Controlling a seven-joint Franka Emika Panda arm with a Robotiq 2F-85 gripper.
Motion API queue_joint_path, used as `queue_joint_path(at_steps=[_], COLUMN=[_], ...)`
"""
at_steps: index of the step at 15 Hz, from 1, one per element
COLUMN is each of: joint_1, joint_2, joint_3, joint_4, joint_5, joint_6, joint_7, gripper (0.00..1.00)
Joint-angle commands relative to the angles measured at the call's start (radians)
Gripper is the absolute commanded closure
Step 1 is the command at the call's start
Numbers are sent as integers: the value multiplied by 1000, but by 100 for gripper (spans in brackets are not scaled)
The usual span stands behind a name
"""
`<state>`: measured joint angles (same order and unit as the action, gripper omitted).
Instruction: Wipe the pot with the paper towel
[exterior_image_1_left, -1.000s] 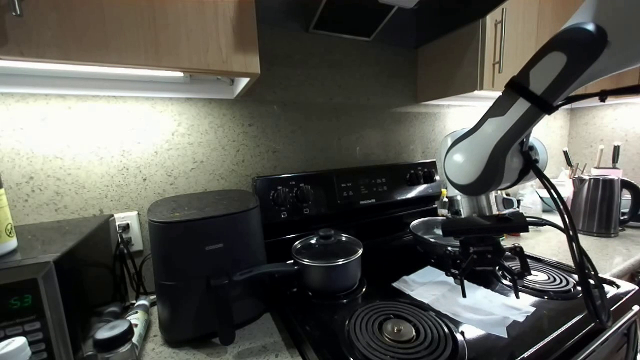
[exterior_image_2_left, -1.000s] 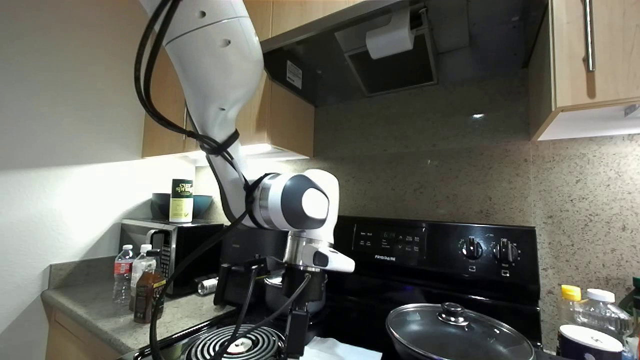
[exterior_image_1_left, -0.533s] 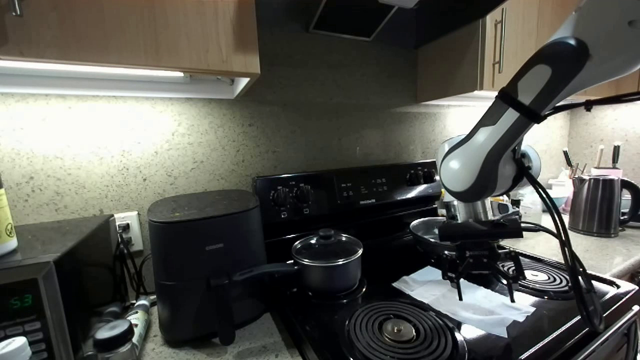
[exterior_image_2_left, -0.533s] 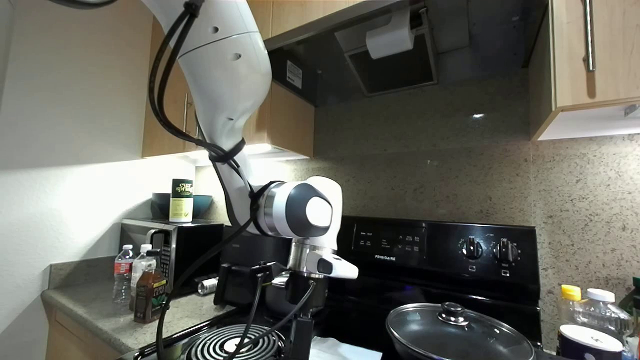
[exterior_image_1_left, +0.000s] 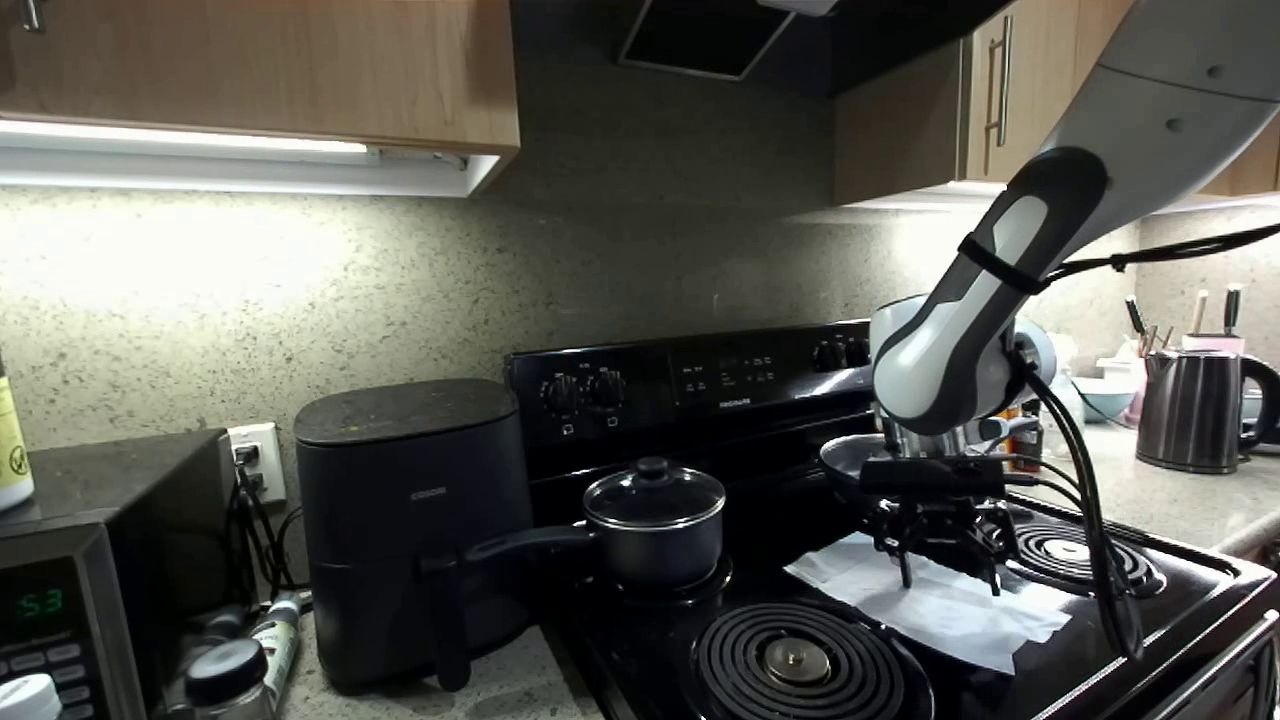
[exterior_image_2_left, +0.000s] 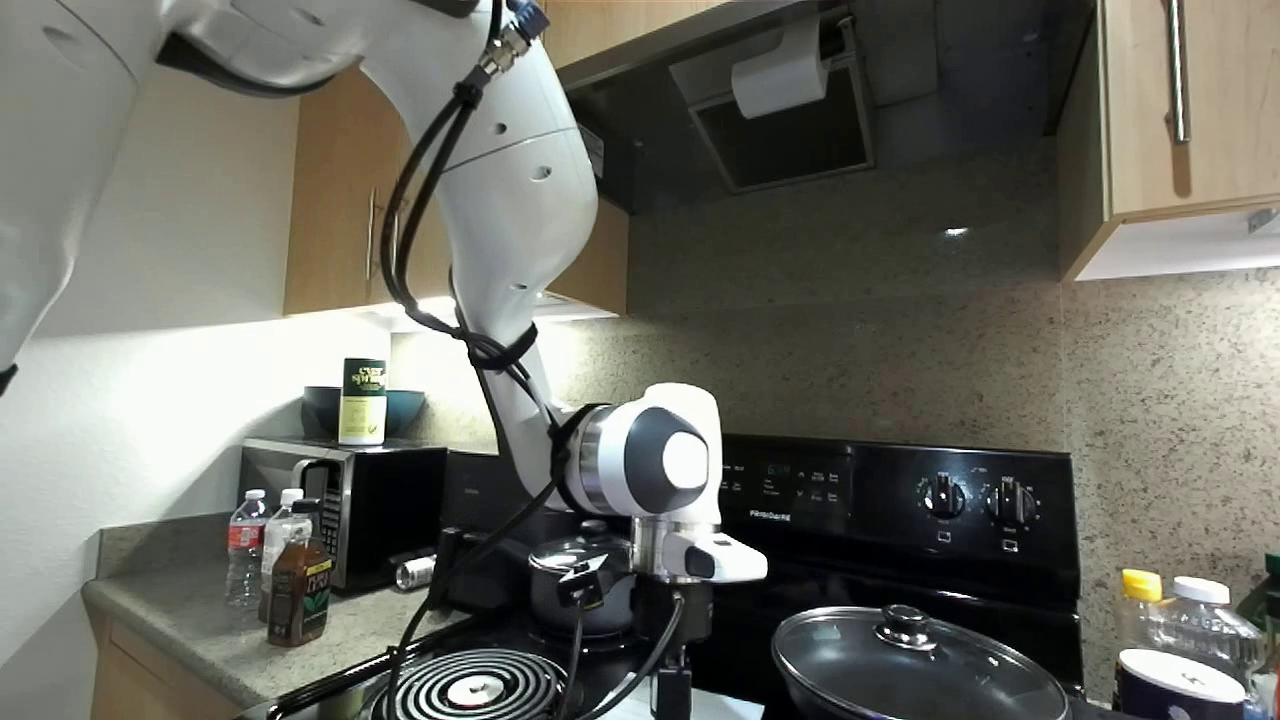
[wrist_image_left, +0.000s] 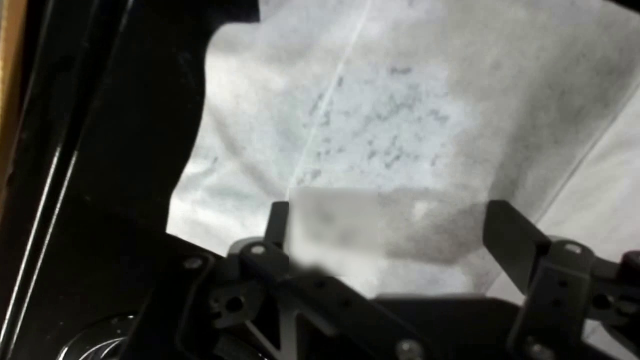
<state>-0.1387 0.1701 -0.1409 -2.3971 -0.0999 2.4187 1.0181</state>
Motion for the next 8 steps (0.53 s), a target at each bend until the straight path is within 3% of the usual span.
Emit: queue_joint_path(at_steps=[1,8], joint_1=[27,34], joint_2=[75,117], joint_3=[-28,-41], joint_4=[68,119], joint_5=[0,49], joint_6=[16,8], joint_7=[28,11], gripper=[10,62])
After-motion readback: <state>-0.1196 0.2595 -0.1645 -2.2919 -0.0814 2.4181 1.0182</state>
